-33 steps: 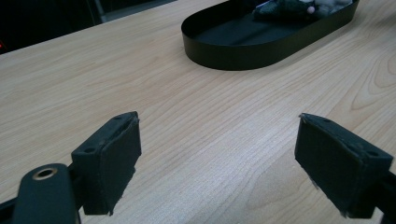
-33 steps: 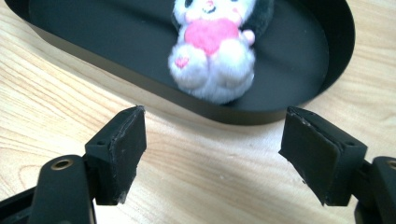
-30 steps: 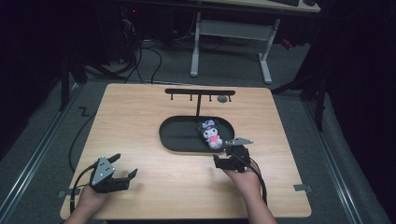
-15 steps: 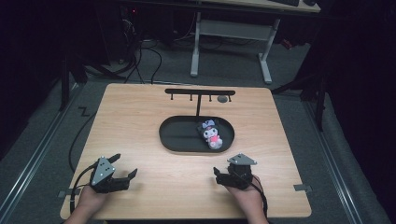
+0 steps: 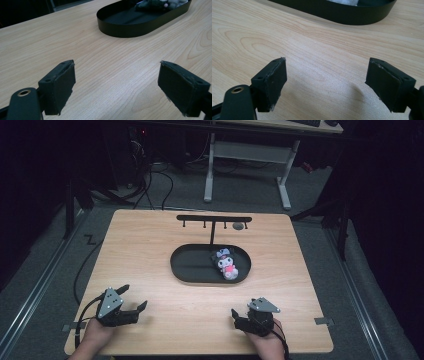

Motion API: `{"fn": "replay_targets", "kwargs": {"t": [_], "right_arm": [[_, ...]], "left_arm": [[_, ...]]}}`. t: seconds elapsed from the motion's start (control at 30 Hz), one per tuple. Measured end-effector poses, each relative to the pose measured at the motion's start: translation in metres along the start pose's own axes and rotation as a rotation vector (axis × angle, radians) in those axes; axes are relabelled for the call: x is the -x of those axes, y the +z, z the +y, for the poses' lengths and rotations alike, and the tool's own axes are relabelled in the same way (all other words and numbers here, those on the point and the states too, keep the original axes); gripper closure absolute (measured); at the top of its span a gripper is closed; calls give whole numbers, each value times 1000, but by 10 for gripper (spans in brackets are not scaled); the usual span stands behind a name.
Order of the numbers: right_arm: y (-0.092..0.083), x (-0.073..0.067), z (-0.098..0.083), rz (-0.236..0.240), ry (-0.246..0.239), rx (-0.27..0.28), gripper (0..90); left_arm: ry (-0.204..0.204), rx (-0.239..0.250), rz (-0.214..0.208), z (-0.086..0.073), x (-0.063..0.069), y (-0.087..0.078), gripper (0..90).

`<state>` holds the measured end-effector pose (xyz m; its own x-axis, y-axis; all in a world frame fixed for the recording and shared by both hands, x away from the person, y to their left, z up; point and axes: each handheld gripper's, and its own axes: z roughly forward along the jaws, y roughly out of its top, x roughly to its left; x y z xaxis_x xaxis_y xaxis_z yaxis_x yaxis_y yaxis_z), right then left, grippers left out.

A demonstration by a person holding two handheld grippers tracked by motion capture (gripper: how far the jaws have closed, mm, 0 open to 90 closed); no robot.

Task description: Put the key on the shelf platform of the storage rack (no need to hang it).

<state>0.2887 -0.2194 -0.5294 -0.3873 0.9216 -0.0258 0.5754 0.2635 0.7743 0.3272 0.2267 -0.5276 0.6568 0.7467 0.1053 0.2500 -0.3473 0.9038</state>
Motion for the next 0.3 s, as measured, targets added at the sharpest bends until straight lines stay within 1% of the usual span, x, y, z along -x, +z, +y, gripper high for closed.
{"fn": "replay_targets", "kwargs": {"t": [0.1,0.2,0.3], "right_arm": [[0,0,0,-4,3,16,172],[0,0,0,-5,-1,14,172],[-2,1,1,-7,9,24,172]], "left_arm": [[-3,0,0,0,0,0,155],[-3,0,-1,0,0,0,155],[-4,1,-2,0,0,0,155]]}}
